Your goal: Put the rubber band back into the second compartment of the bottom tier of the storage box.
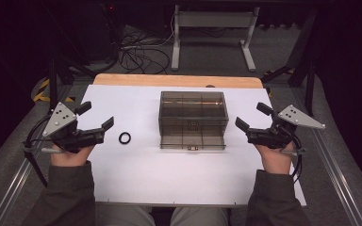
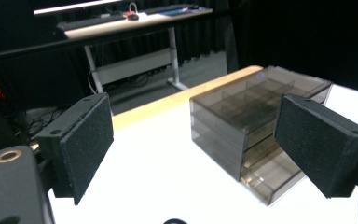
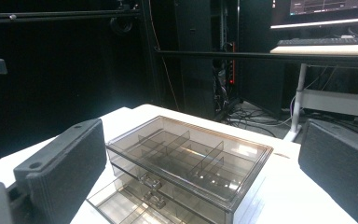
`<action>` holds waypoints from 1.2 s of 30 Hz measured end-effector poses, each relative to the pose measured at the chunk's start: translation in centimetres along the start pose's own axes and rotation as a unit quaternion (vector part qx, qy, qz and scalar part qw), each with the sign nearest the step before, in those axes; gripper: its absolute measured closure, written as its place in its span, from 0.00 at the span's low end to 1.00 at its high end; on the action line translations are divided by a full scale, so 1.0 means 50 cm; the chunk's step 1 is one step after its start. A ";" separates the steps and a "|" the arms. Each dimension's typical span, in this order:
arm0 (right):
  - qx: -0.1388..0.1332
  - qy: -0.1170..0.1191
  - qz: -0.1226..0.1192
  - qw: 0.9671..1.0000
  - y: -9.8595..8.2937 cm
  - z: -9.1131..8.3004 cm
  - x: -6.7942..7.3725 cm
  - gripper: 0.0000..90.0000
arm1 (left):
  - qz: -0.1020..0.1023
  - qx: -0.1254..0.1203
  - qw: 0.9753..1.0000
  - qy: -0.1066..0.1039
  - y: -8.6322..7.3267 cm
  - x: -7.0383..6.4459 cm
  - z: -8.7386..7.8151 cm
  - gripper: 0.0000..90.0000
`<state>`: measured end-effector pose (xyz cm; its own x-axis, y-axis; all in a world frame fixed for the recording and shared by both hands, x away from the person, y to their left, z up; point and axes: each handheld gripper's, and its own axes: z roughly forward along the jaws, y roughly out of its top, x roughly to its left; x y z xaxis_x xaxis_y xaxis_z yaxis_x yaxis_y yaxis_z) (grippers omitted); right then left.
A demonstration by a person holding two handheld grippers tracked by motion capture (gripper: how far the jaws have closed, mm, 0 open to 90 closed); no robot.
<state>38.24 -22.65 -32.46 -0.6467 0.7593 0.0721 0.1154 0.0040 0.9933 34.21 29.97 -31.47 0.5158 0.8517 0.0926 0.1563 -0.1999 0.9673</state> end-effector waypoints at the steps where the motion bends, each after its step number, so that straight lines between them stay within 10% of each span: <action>1: 0.001 -0.001 0.001 1.000 0.000 0.001 0.000 0.02 | 0.000 0.003 1.000 0.000 -0.002 0.001 0.003 0.15; 21: 0.005 0.001 -0.002 1.000 0.003 0.006 0.006 0.02 | 0.013 0.121 0.992 0.028 -0.067 0.019 0.081 0.15; 36: 0.007 -0.003 -0.002 1.000 0.004 0.007 0.003 0.02 | 0.022 0.191 0.981 0.037 -0.131 0.031 0.139 0.19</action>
<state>38.41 -22.30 -32.28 -0.6432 0.7626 0.0686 0.1246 0.0159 0.9921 39.83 29.23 -39.29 0.4695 0.8678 0.1630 0.4471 -0.3929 0.8036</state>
